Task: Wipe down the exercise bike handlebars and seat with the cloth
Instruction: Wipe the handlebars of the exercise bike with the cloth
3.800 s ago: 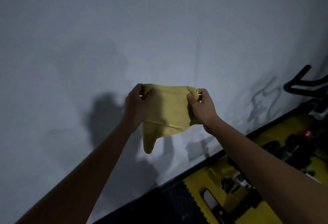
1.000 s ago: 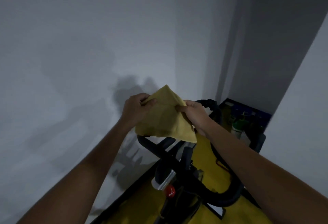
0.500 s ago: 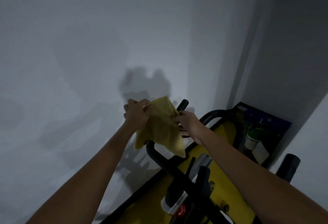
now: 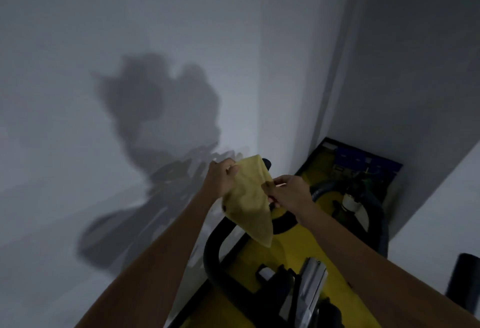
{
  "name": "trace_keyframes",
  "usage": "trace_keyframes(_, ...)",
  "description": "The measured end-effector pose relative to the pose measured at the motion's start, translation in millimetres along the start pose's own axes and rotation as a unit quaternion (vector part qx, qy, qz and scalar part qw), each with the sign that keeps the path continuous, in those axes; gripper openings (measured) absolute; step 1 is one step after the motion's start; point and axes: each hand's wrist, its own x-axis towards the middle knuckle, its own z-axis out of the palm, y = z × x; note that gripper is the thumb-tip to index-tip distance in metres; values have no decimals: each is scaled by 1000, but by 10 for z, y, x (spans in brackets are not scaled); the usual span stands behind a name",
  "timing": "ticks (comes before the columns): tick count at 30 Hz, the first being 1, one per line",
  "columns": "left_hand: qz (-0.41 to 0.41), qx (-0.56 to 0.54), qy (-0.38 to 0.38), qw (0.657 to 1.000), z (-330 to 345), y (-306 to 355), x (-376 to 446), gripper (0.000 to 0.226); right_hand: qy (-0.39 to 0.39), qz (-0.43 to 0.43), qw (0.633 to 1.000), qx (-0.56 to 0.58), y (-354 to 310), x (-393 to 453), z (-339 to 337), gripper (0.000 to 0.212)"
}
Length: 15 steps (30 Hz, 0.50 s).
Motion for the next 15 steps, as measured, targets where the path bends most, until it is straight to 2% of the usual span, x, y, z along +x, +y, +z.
trace_keyframes(5,-18,-40,-37,998,357,65,268,18,75,-55,994,-60,134,26,-206,7)
trace_keyframes(10,27,-69,-23,997,549,140,411,9,136,-142,970,-142,243,-86,-408,16)
trace_keyframes(13,20,-108,-34,993,642,140,428,33,204,-213,912,-284,297,-125,-513,18)
trace_keyframes(15,-6,-117,-52,992,698,117,423,46,230,-218,878,-358,308,-117,-618,16)
